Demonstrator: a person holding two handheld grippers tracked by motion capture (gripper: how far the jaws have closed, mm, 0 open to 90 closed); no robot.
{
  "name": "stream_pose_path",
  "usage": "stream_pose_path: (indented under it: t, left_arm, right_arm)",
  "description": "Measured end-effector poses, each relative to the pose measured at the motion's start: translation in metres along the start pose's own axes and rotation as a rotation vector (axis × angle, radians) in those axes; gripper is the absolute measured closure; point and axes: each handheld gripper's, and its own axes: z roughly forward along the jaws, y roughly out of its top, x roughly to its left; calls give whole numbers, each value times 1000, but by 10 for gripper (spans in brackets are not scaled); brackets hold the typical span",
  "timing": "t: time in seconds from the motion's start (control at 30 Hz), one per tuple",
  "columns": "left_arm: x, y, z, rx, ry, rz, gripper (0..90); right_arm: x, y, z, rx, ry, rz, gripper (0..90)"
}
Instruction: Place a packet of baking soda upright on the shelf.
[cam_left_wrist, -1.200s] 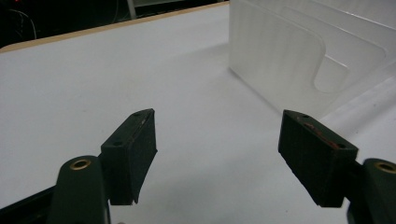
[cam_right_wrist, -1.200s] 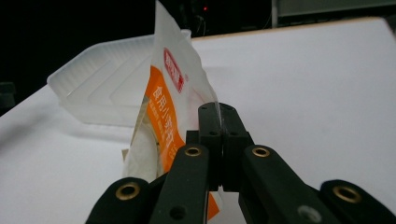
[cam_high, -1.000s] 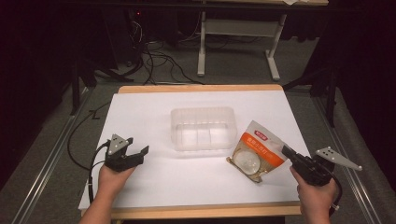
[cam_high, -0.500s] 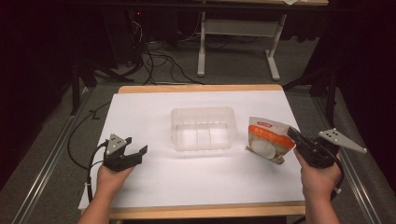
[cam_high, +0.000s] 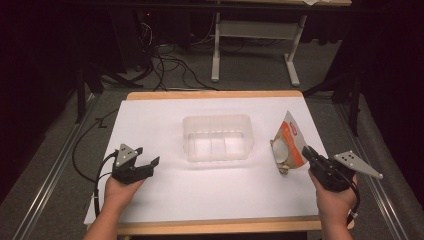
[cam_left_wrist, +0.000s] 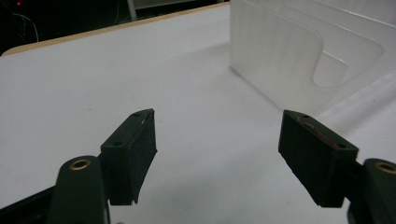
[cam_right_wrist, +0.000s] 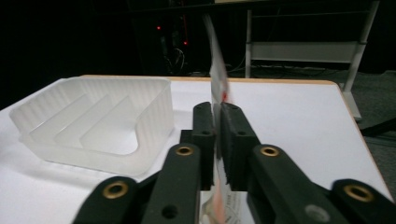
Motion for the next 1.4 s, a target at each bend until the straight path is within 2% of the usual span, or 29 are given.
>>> stream_pose_path:
  t: [0.23, 0.3, 0.57, 0.63, 0.73, 0.77, 1.17, 1.4]
  left_arm:
    - [-3, 0, 2, 15, -7, 10, 282]
    - [-3, 0, 2, 15, -13, 14, 282]
    - [-5, 0, 2, 13, -24, 20, 282]
    - [-6, 0, 3, 15, -26, 22, 282]
    - [-6, 1, 3, 14, -29, 25, 283]
    - [-7, 1, 3, 14, -29, 26, 283]
    - [-4, 0, 4, 16, -31, 23, 284]
    - [-4, 0, 2, 14, -34, 17, 284]
  right_arm:
    - [-6, -5, 5, 10, -4, 16, 775]
    - [-9, -9, 11, 25, -14, 16, 759]
    - [-11, -14, 27, 32, -35, 17, 746]
    - [-12, -15, 33, 43, -29, 28, 776]
    - [-11, -14, 34, 22, -46, 21, 883]
    - [-11, -14, 34, 22, -46, 21, 883]
    - [8, -4, 28, 9, -78, -109, 900]
    - [9, -2, 21, -8, -93, -124, 900]
